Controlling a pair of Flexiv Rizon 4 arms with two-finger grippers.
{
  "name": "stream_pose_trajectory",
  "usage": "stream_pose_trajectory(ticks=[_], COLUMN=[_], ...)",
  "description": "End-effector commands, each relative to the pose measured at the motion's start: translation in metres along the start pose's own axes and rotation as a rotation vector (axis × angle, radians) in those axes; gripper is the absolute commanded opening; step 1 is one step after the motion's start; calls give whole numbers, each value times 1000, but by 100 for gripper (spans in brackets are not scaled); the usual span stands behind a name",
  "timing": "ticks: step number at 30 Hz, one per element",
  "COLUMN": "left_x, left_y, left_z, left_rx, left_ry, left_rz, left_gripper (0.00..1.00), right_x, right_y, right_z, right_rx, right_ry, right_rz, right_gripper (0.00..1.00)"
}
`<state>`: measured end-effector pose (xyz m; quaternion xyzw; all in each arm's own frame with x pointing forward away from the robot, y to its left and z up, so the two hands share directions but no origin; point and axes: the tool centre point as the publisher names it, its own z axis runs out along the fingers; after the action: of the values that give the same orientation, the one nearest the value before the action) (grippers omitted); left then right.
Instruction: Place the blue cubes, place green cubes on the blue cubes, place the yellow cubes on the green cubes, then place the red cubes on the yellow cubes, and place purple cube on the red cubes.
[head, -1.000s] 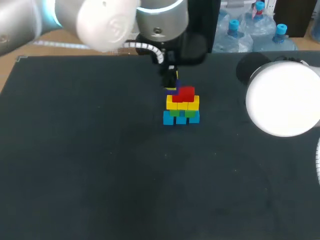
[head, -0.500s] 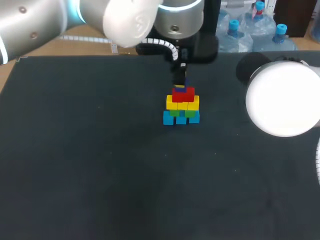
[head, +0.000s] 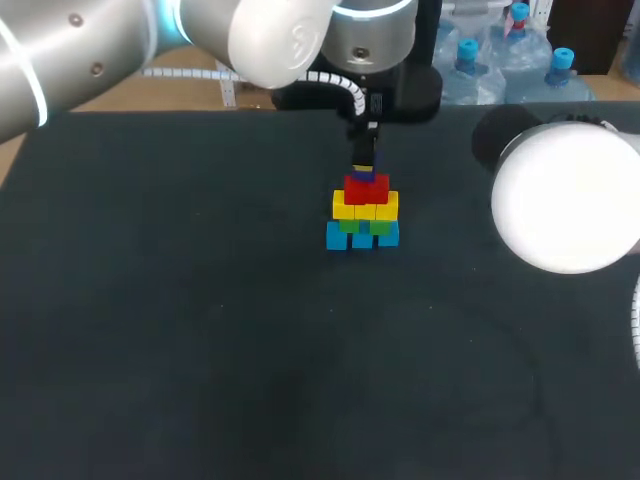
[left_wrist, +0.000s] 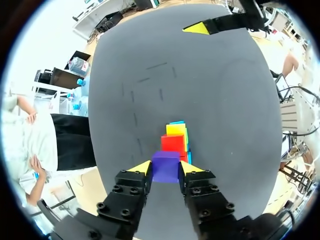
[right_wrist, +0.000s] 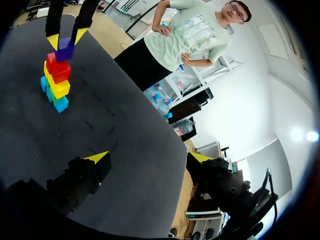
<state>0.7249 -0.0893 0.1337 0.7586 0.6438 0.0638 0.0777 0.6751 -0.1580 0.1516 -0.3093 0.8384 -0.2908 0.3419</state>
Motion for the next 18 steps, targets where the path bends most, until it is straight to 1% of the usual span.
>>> stream_pose_trajectory(ticks=[1,18], left_x=[0,-2], left_y=[6,8], left_z=[6,10], left_rx=[13,20], left_ry=[3,8], left_rz=[-3,-12], left_gripper=[0,0], right_x=[1,1], right_y=[0,0], right_z=[0,0], right_rx=[1,1], right_ry=[-3,-3], right_rz=[1,1], right_gripper=[100,100])
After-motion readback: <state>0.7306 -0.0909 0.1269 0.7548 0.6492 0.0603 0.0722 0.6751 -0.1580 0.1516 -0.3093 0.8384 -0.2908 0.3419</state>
